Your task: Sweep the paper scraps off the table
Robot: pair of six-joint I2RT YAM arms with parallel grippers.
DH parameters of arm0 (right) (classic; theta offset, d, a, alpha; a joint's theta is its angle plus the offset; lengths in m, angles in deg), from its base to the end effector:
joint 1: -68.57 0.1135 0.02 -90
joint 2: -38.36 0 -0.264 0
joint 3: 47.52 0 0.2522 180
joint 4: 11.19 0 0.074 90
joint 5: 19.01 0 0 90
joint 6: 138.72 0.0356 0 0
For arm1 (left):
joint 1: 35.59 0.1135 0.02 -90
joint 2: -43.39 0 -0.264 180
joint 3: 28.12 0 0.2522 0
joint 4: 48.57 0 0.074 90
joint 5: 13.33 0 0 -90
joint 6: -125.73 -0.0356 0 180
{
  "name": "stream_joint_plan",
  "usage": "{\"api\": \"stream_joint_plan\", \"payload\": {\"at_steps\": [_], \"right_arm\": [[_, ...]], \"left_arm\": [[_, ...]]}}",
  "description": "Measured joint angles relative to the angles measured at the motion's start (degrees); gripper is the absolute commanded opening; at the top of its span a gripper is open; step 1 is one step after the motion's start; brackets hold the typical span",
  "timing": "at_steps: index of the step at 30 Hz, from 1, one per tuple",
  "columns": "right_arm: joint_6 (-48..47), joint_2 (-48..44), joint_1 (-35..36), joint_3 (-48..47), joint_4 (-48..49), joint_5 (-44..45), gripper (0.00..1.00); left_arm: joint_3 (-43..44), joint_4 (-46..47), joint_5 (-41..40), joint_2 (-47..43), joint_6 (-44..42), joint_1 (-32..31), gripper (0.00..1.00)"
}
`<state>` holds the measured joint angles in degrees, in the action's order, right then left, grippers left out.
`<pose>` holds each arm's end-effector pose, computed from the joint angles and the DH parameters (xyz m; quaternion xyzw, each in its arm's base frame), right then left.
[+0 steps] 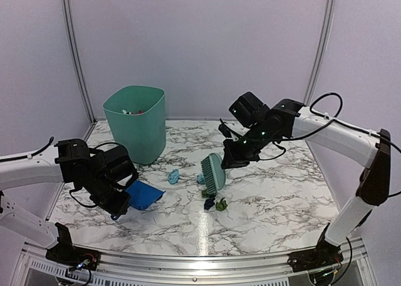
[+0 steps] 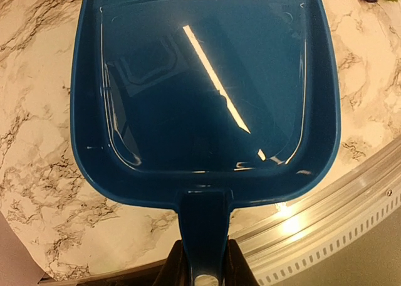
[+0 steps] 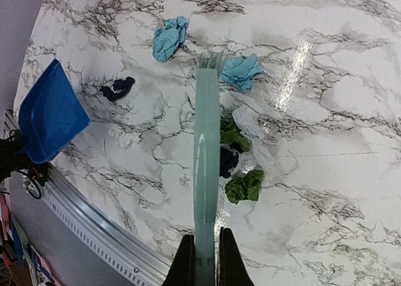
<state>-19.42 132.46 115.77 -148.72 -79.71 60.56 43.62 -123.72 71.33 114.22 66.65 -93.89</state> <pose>0.2272 0.2548 0.3123 -0.1723 0.9498 0.2213 0.1385 0.1159 -0.1814 0.2615 0.2280 0.9629 -0.0633 0.1299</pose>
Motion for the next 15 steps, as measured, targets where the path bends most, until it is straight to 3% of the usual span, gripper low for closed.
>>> {"api": "stream_joint_plan", "payload": {"at_steps": [9,15], "right_arm": [[-0.9,-9.0,-3.7,1.6,-0.7,0.8,0.0],[-2.3,-9.9,-4.4,3.7,-2.2,5.2,0.0]], "left_arm": [[0.0,1.8,0.3,3.8,-1.7,-7.5,0.0],[0.4,3.0,0.3,8.0,-2.1,-12.1,0.0]]}}
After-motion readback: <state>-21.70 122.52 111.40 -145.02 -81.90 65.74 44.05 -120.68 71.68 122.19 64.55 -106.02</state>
